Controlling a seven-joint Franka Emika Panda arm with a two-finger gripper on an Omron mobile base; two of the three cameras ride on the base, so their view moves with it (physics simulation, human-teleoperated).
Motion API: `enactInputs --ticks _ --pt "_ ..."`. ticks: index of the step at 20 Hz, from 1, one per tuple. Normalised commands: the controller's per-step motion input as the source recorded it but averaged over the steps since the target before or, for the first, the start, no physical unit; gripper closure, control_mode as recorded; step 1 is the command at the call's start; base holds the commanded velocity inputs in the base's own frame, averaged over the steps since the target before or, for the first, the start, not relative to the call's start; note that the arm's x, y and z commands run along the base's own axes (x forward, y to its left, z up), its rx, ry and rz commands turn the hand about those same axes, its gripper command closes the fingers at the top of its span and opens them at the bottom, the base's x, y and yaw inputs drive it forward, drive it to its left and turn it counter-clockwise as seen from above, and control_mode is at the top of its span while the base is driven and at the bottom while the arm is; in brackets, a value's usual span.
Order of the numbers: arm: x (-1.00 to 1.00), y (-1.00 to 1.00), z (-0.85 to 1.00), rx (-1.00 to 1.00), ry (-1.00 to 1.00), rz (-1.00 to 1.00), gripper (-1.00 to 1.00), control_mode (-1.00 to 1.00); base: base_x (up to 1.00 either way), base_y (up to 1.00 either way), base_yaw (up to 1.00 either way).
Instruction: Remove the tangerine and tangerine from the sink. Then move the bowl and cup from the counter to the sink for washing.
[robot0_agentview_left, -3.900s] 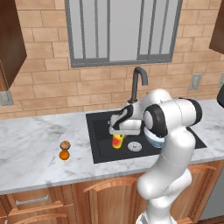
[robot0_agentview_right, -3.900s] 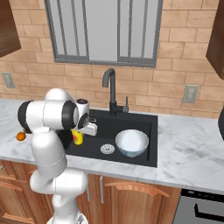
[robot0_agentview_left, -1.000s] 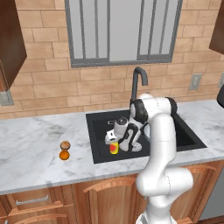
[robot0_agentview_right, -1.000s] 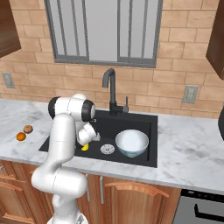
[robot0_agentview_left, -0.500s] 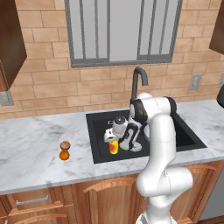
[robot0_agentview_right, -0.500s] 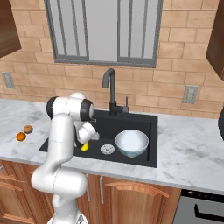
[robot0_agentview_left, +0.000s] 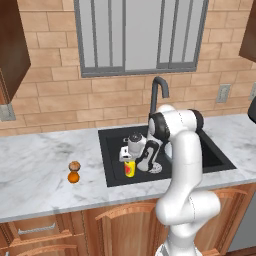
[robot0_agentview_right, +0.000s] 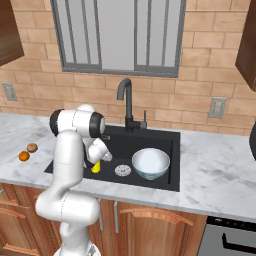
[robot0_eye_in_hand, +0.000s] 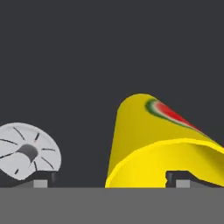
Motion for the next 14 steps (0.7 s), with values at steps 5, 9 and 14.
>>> enactInputs --ticks 5,9,14 --pt "-0.17 0.0 0.22 0.0 0.0 -0.1 -1.0 -1.0 0.0 0.0 0.0" --pt "-0.2 0.0 0.27 0.0 0.0 -0.09 -1.0 -1.0 0.0 0.0 0.0" --pt "-0.22 0.0 0.27 0.0 0.0 -0.06 -1.0 -1.0 0.0 0.0 0.0"
